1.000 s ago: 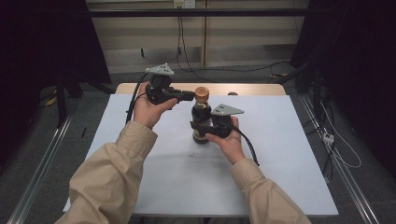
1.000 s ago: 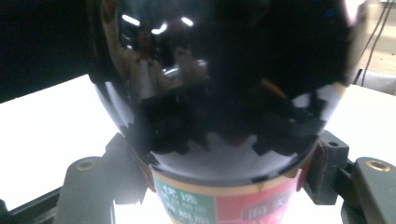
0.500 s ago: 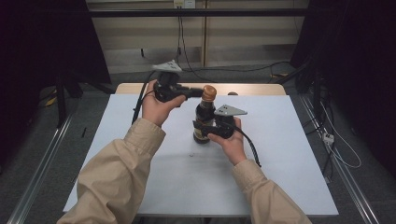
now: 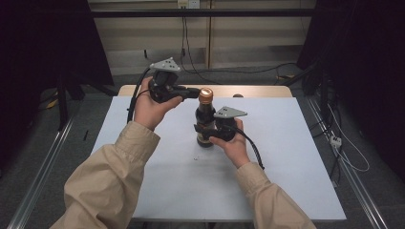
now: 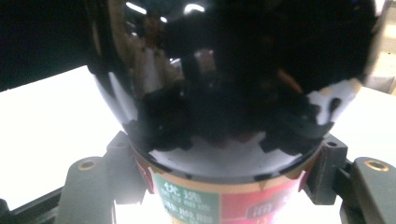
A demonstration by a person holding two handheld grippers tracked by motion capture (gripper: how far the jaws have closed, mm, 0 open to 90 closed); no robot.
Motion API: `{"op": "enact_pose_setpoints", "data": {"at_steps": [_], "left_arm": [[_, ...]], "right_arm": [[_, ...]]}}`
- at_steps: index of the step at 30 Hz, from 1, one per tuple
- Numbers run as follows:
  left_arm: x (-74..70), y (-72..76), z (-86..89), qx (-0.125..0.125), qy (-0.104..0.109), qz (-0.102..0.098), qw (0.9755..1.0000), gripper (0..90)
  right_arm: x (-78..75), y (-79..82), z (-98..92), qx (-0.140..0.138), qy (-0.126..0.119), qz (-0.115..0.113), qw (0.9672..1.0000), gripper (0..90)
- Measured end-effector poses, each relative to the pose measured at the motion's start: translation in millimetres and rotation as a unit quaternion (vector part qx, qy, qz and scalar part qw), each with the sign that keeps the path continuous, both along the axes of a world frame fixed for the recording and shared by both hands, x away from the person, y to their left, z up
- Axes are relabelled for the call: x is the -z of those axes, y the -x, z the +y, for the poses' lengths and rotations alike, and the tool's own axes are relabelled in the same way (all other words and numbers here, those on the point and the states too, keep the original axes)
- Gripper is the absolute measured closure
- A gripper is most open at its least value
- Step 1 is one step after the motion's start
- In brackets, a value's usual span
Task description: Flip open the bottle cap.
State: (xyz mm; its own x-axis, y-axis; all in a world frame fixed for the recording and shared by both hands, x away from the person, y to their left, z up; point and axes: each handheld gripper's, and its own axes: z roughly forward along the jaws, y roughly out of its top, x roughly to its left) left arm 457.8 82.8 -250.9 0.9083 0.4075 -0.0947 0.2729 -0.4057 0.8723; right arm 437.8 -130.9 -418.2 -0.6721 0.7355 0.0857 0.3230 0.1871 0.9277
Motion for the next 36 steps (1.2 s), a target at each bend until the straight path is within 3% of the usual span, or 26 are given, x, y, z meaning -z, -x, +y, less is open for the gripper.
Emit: {"op": "enact_pose_setpoints", "data": {"at_steps": [5, 8, 22, 28, 36], "left_arm": [[15.5, -5.1, 2.6, -0.001, 0.001, 0.018, 0.9998, 90.0], [19.2, -6.6, 0.4, 0.0, 0.0, 0.019, 0.9998, 90.0], [15.0, -8.3, -6.8, 0.003, -0.004, 0.013, 0.9999, 90.0], [11.5, -9.7, -10.0, 0.008, 0.005, 0.014, 0.9999, 90.0], [6.6, -10.7, -13.4, 0.01, -0.005, 0.011, 0.9999, 90.0]], "right_arm": [[0.8, 1.3, -0.9, 0.002, -0.001, -0.003, 1.0, 30.8], [1.0, 1.3, -1.1, 0.002, -0.002, -0.003, 1.0, 30.7], [0.2, 1.6, -1.5, 0.003, 0.001, 0.001, 1.0, 30.6], [0.3, 1.0, -2.2, 0.003, -0.002, 0.002, 1.0, 30.6], [0.3, 1.1, -2.5, 0.004, -0.003, 0.003, 1.0, 30.5]]}}
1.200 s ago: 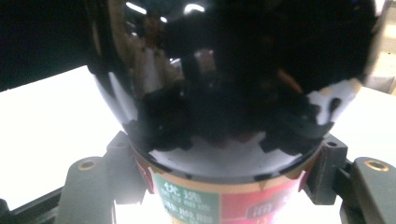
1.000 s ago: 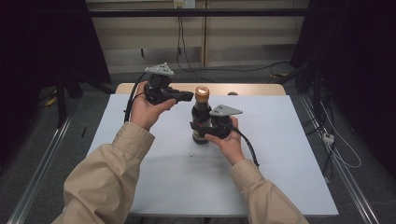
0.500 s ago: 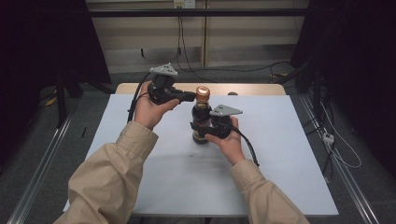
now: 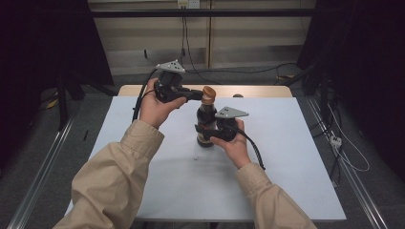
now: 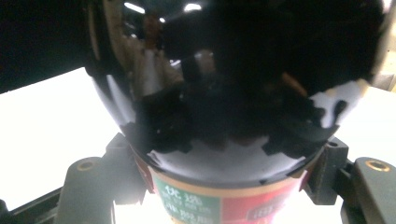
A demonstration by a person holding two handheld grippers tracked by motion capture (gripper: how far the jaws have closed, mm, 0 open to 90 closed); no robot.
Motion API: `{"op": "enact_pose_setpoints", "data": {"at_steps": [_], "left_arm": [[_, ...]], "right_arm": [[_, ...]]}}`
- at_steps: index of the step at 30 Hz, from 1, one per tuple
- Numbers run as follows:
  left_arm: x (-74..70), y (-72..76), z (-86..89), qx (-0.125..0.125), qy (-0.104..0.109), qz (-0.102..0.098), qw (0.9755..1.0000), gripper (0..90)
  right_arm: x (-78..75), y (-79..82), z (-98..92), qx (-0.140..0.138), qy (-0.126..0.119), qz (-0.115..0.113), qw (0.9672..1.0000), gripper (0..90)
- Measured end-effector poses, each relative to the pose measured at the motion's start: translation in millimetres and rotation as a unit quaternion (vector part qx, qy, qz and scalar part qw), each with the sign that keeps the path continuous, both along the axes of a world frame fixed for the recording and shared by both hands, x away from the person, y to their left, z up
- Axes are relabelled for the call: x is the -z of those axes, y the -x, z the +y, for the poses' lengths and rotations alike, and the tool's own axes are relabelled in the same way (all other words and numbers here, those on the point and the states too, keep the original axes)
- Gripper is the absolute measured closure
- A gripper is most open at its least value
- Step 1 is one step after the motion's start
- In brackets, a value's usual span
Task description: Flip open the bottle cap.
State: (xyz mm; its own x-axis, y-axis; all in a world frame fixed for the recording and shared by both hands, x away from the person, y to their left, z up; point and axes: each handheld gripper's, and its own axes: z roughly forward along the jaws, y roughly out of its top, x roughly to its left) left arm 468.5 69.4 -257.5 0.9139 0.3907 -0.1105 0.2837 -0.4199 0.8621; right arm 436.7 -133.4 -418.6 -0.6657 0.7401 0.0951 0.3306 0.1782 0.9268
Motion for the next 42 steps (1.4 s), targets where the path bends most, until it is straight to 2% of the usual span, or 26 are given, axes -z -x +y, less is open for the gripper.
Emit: {"op": "enact_pose_setpoints", "data": {"at_steps": [2, 11, 20, 42], "left_arm": [[-0.3, -0.1, 1.3, 0.001, -0.002, 0.001, 1.0, 90.0], [-0.9, -0.5, -0.4, -0.001, 0.016, 0.003, 0.9999, 90.0], [-2.3, -1.4, -5.1, 0.0, 0.021, 0.002, 0.9998, 90.0], [-3.9, -2.2, -6.9, -0.002, 0.014, 0.001, 0.9999, 90.0]], "right_arm": [[0.1, 0.0, 0.4, 0.0, 0.001, -0.001, 1.0, 30.5], [0.3, -0.2, 0.1, 0.001, -0.001, -0.001, 1.0, 30.4], [0.5, 0.0, -1.5, 0.003, -0.007, 0.001, 1.0, 30.4], [1.2, -0.9, -2.9, 0.001, -0.01, 0.0, 0.9999, 30.2]]}}
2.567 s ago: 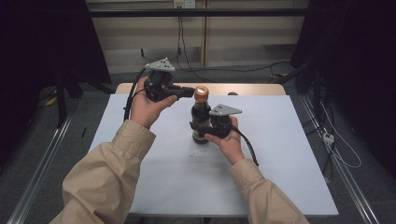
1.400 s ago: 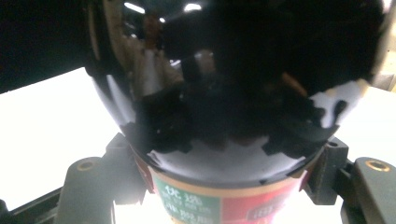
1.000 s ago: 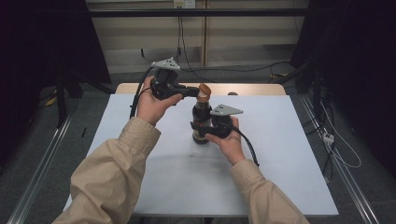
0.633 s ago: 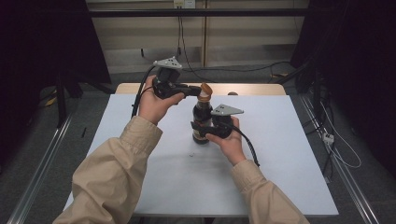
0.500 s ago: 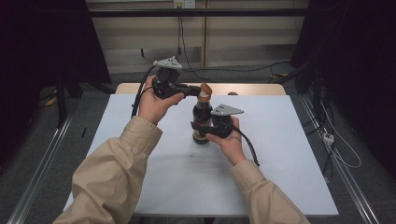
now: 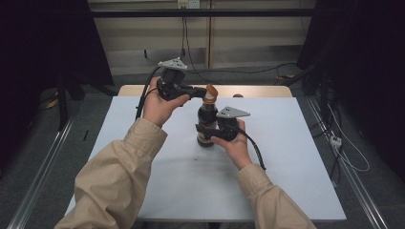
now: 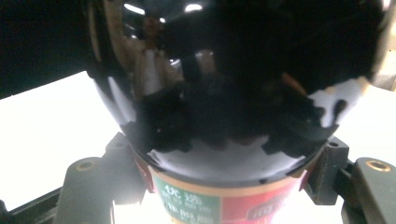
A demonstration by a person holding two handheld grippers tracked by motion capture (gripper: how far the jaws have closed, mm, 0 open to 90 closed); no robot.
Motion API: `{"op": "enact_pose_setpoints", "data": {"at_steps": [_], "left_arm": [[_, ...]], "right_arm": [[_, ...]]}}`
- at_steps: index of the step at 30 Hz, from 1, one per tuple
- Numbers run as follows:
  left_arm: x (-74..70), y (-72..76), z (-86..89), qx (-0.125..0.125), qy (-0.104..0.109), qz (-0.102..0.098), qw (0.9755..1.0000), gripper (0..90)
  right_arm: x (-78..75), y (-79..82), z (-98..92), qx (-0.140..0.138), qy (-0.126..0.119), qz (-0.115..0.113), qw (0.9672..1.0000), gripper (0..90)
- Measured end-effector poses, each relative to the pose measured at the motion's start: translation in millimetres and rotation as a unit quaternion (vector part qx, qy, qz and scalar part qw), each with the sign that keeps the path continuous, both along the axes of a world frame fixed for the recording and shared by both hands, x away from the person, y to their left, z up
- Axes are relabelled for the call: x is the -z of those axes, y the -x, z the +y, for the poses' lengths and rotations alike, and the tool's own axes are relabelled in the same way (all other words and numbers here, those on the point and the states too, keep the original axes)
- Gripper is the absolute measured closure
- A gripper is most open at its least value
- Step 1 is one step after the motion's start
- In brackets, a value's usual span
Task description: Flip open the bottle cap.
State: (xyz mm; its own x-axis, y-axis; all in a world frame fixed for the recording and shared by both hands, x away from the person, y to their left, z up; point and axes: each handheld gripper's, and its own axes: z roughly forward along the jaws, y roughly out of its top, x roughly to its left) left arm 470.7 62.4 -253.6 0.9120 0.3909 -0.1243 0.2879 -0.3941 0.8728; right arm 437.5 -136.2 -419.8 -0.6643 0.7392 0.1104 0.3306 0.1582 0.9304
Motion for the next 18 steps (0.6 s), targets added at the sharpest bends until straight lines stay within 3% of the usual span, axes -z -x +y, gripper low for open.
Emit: {"op": "enact_pose_setpoints", "data": {"at_steps": [18], "left_arm": [[-1.7, 1.5, -4.3, -0.003, 0.002, -0.006, 1.0, 90.0]], "right_arm": [[0.1, 0.1, -0.8, 0.0, -0.003, 0.001, 1.0, 30.1]]}}
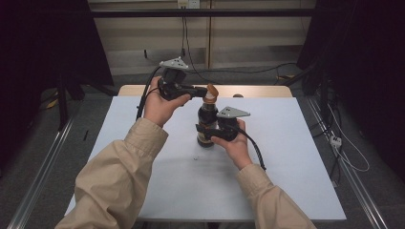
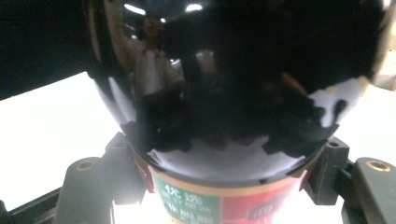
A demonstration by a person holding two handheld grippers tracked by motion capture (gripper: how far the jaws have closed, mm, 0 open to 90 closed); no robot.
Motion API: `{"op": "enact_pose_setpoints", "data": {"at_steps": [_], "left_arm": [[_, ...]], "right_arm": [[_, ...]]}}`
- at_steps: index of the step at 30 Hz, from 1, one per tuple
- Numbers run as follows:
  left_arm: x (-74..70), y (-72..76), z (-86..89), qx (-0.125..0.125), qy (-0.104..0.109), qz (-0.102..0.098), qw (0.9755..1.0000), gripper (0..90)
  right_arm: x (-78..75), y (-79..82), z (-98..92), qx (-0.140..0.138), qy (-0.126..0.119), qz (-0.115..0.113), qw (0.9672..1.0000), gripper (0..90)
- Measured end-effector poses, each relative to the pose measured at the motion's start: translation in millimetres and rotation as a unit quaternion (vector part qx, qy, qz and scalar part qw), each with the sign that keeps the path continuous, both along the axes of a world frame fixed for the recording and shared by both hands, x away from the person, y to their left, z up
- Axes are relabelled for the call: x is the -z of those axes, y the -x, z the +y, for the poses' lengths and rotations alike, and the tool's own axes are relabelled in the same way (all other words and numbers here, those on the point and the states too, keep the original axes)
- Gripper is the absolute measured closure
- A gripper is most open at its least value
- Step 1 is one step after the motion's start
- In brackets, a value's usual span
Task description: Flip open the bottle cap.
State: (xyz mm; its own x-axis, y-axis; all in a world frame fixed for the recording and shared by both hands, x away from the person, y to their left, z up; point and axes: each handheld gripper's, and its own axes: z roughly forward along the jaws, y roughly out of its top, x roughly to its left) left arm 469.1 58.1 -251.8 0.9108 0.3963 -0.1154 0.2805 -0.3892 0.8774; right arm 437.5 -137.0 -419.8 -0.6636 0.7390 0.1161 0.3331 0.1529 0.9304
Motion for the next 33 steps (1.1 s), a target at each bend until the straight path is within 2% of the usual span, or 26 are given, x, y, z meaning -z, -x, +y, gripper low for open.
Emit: {"op": "enact_pose_setpoints", "data": {"at_steps": [2, 5, 7, 10, 11, 13, 16, 23, 31, 33], "left_arm": [[-1.2, -0.3, -0.6, 0.001, -0.004, -0.001, 1.0, 90.0], [-2.4, -1.2, -2.3, 0.004, 0.006, 0.0, 1.0, 90.0], [-4.1, -0.8, -4.1, 0.008, 0.015, 0.002, 0.9998, 90.0], [-7.9, 0.9, -8.2, 0.011, 0.017, -0.002, 0.9998, 90.0], [-9.4, 1.3, -8.7, 0.008, 0.009, -0.004, 0.9999, 90.0], [-9.7, 0.5, -9.1, 0.009, 0.012, -0.003, 0.9999, 90.0], [-9.0, -1.3, -7.9, 0.01, 0.007, -0.001, 0.9999, 90.0], [-9.5, 0.6, -7.7, 0.014, 0.005, -0.002, 0.9999, 90.0], [-11.7, 2.4, -0.7, 0.01, 0.008, -0.005, 0.9999, 90.0], [-12.1, 3.0, 2.1, 0.007, 0.015, -0.005, 0.9999, 89.5]], "right_arm": [[0.3, -0.1, -0.4, 0.0, -0.002, 0.0, 1.0, 30.2], [0.2, -0.4, -0.7, 0.0, -0.001, 0.001, 1.0, 30.2], [-0.2, 0.3, 0.6, -0.002, 0.003, -0.001, 1.0, 30.1], [-0.7, 1.8, 5.6, -0.003, 0.016, -0.01, 0.9998, 30.1], [-0.5, 1.7, 5.7, -0.001, 0.015, -0.009, 0.9998, 30.0], [0.1, 1.0, 3.6, -0.001, 0.006, -0.005, 1.0, 30.0], [-0.6, 1.6, 4.0, -0.003, 0.014, -0.007, 0.9999, 30.0], [0.0, 1.2, 3.8, -0.001, 0.008, -0.006, 0.9999, 29.6], [-0.8, 1.7, 3.8, 0.0, 0.008, -0.004, 1.0, 28.9], [-1.3, 2.0, 3.5, 0.001, 0.007, -0.002, 1.0, 28.5]]}}
